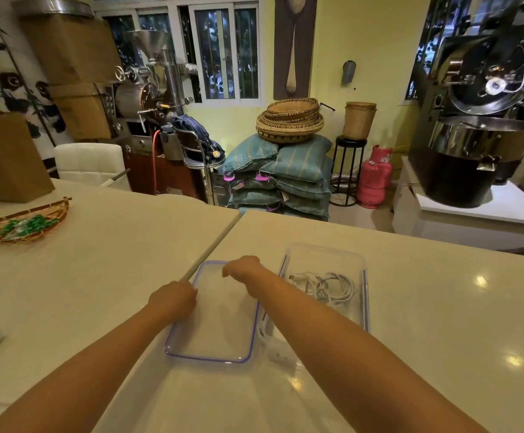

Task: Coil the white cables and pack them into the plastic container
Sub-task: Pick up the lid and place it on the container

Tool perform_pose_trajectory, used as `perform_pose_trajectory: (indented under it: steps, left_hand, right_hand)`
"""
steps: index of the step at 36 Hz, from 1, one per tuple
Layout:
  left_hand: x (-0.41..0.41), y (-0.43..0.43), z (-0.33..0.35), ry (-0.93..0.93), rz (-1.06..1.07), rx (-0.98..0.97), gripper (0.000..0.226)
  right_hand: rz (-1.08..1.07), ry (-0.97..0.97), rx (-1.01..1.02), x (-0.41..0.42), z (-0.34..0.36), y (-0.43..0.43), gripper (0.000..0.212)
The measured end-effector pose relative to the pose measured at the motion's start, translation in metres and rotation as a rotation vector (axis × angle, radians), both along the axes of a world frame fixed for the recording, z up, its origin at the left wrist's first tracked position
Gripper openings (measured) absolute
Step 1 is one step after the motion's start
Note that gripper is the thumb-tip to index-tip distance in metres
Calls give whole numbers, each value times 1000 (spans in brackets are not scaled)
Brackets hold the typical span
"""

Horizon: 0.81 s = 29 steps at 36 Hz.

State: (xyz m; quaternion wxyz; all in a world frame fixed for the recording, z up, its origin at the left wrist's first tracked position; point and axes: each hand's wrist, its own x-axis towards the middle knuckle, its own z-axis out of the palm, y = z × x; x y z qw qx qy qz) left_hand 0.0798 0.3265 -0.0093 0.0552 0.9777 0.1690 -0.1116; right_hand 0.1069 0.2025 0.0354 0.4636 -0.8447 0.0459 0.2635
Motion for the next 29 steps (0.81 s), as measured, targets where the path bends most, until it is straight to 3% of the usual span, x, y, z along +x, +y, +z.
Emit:
perform_pose_trajectory:
  steps: [4,13,20,29]
  left_hand:
    - [5,9,2,12,-18,-15,37]
    - [15,21,39,-126,-4,-9,37]
    - [21,4,83,-227,-12,38,36]
    - [10,-72,100,-207,-206,17,37]
  right_hand:
    - [-112,24,171,3,3,-12,53]
    - [-134,64,327,5,36,-28,52]
    - [-152,-16,382,11,68,-49,57]
    - [-202,-87,343,12,81,-127,60]
